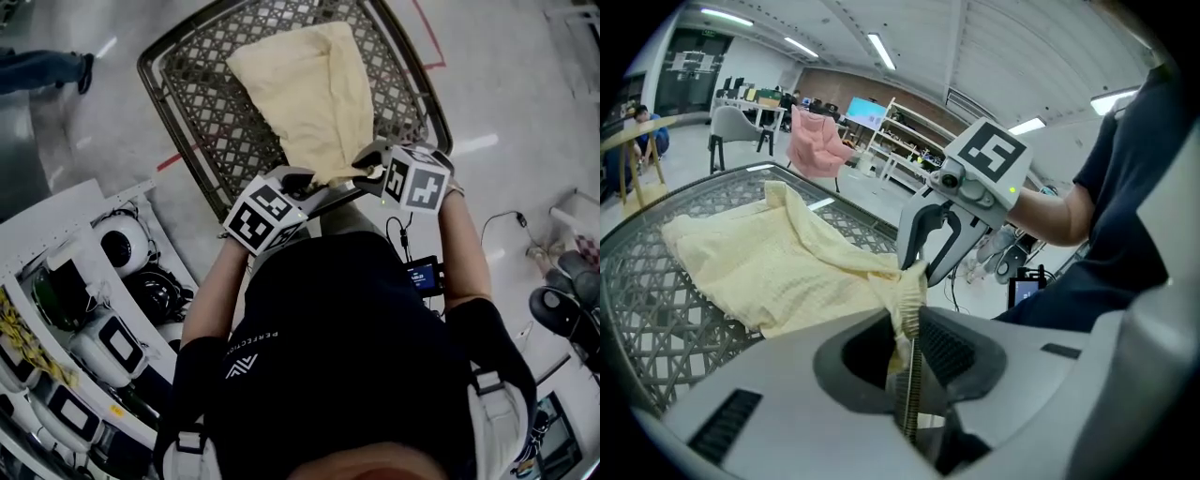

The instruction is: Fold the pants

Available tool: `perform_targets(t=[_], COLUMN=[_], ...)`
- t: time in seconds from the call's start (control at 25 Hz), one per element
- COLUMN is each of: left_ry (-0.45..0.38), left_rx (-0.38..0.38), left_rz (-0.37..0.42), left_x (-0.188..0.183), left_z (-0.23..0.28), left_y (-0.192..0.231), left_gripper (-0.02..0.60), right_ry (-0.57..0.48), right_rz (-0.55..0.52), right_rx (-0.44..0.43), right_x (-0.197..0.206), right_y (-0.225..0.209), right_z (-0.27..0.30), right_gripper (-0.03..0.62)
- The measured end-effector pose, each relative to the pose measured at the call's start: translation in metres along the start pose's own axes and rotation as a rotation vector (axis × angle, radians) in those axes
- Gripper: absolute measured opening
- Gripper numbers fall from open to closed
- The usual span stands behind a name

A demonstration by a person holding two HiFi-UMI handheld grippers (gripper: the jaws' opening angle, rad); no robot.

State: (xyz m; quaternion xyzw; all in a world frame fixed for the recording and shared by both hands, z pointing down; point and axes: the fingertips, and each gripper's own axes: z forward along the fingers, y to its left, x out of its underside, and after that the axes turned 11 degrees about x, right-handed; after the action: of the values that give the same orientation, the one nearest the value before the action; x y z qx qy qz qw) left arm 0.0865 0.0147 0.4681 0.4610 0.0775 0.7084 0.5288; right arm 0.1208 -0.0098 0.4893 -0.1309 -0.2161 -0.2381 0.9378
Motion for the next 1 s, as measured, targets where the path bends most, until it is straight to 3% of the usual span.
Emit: perform_targets(t=[0.2, 0.44, 1.0], left_ry=[-0.009, -0.009, -0.032], left_rx=[-0.016, -0.089, -0.250], left_rz=[-0.017, 0.012, -0.006], left_x=[-0.008, -0.027, -0.071], left_z=[-0.008, -0.017, -0.033], left_y=[0.005, 0.024, 0.089], left_gripper=[0.078, 0.080, 0.080], right_ry=[-0.013, -0.036, -0.068], right_rz=[-0.011, -0.037, -0.099], right_rx=[0.014, 0.061, 0.145], right_x=[-0.009, -0.019, -0.042], right_y=[-0.009, -0.034, -0.117], right_z=[-0.008, -0.014, -0.016], right_gripper=[0.104, 0.104, 0.103])
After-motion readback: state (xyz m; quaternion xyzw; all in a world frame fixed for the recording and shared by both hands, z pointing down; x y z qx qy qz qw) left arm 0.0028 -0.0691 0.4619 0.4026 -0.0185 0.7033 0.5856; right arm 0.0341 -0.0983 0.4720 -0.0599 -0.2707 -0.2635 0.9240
